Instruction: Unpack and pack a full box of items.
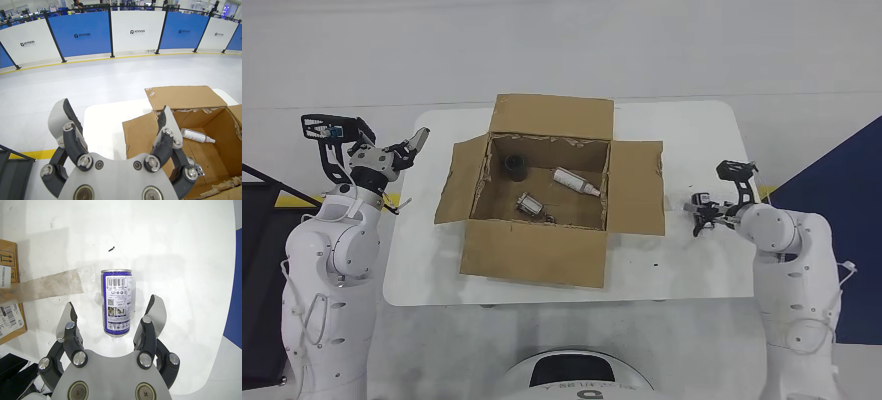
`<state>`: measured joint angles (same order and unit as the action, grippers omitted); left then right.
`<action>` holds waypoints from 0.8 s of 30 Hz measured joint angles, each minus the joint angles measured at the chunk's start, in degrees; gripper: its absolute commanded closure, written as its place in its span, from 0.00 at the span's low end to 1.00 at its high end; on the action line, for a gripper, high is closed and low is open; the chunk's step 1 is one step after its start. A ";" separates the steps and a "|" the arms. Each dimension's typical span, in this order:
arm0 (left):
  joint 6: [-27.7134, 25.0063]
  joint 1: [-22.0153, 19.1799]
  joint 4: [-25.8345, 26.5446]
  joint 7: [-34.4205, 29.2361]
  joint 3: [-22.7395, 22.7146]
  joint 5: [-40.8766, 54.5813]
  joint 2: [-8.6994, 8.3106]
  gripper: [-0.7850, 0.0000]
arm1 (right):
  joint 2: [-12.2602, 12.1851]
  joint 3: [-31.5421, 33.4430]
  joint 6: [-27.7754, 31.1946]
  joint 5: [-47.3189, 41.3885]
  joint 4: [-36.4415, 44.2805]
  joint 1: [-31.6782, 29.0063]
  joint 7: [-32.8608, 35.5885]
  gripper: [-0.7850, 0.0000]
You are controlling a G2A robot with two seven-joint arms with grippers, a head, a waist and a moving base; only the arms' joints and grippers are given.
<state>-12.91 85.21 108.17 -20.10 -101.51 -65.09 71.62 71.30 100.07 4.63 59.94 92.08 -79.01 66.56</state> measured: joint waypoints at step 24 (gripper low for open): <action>0.00 0.00 0.00 0.00 0.00 0.00 0.00 0.00 | -1.06 4.04 19.08 -2.54 20.73 -13.66 -38.62 0.00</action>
<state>-12.91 85.21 108.17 -20.10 -101.51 -65.09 71.62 70.24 104.11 23.71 57.40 112.81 -92.66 27.94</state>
